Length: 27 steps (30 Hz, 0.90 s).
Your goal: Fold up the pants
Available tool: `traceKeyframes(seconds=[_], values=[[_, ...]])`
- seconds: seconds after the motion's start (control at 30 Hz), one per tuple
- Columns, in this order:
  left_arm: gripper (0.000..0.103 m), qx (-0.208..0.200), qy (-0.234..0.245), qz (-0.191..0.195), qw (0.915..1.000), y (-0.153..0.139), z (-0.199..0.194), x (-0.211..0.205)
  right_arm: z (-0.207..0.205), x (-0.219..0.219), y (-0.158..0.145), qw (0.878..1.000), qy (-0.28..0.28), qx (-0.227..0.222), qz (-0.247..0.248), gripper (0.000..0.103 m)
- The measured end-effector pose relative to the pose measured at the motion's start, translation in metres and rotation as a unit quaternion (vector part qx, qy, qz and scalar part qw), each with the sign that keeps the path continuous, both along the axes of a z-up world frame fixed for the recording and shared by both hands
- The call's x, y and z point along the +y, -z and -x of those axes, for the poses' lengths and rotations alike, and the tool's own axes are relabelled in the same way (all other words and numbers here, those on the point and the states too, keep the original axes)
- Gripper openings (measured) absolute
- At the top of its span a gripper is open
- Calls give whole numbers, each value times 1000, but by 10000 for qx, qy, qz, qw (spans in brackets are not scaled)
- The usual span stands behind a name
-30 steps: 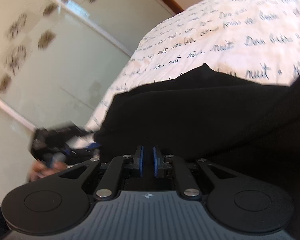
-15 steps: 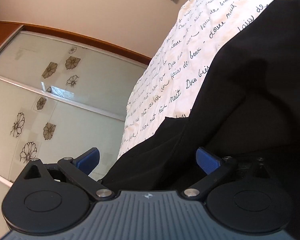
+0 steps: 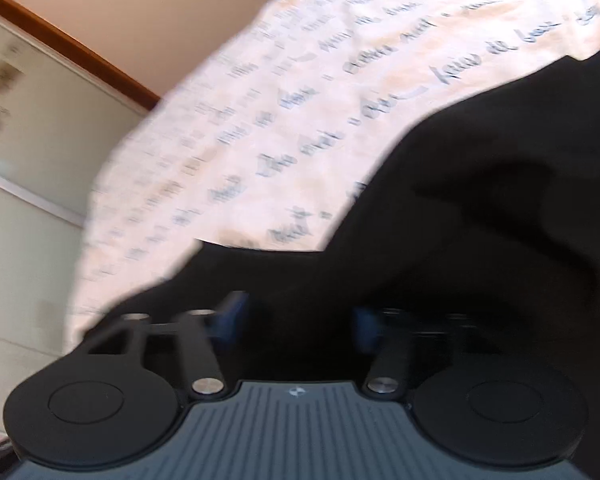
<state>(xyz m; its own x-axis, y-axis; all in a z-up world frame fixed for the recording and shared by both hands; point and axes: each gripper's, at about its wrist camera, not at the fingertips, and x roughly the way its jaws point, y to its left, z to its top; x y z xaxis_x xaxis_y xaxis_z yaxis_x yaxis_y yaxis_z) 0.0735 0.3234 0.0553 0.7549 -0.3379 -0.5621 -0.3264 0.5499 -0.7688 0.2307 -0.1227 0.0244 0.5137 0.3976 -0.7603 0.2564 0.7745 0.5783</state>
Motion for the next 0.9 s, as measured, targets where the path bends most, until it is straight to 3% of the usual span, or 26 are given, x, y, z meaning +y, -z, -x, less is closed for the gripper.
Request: traceKeyframes(seconds=[0.1,0.17,0.37,0.5,0.57,0.7,0.77,0.9], values=[[8,18,10,-21,10000,4,-1,2,5,-8,5,9996,223,-23,-159,33],[8,49,7,-13,10000,6,-3,5,11,-14,5,9987,406,-185,-237,4],[8,-116,68,-155,9998,-5,-2,12,44,-14,-23,9931,282,-1035,-471,4],[8,-267,111,-171,9994,-11,7,23,92,-14,-40,9846,326,-1597,-626,4],[9,-169,37,-137,9998,-4,11,32,118,-11,-25,9829,445,-1600,-798,4],[8,332,-212,-190,9990,20,12,47,140,-2,34,9875,668,-900,-1104,4],[9,399,-156,-207,9989,22,16,47,141,-2,43,9836,824,-980,-1269,4],[9,58,61,-730,9973,0,32,34,137,-2,42,9796,937,-1052,-1430,5]])
